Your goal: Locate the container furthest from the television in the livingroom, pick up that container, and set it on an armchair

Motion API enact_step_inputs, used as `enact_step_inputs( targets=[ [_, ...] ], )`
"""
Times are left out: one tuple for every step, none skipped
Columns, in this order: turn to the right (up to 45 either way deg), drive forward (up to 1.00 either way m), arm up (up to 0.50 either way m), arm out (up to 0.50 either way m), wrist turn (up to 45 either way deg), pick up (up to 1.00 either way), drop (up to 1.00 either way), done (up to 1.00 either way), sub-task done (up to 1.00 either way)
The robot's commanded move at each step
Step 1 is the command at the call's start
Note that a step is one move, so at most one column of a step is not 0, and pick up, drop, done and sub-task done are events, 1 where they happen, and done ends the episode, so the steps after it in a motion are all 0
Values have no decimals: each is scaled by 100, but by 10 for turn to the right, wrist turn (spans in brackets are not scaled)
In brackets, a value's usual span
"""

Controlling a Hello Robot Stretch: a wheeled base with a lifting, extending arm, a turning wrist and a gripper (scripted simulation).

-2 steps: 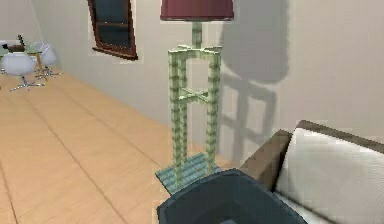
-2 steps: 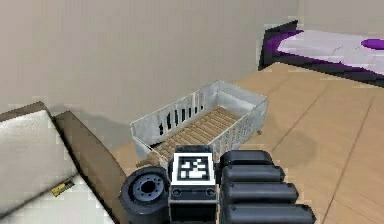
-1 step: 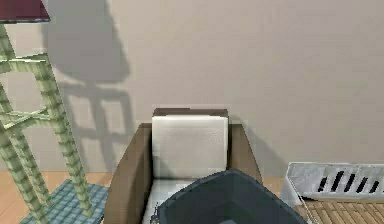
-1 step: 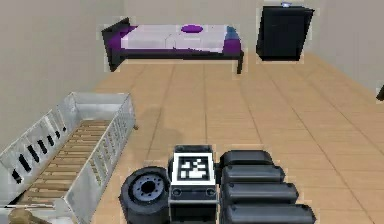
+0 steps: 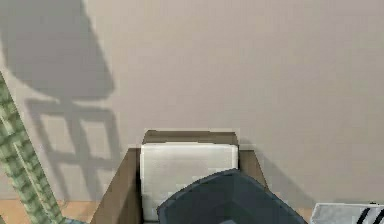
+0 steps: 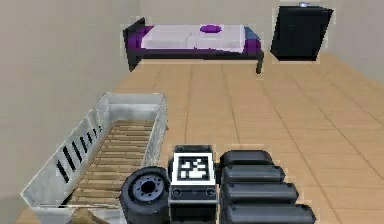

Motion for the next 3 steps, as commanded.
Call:
enact_step_inputs(
  targets=[
    [-450,0,0,0,0,0,0,0,0],
    [-300,0,0,0,0,0,0,0,0],
    [0,0,0,30,0,0,0,0,0]
  ],
)
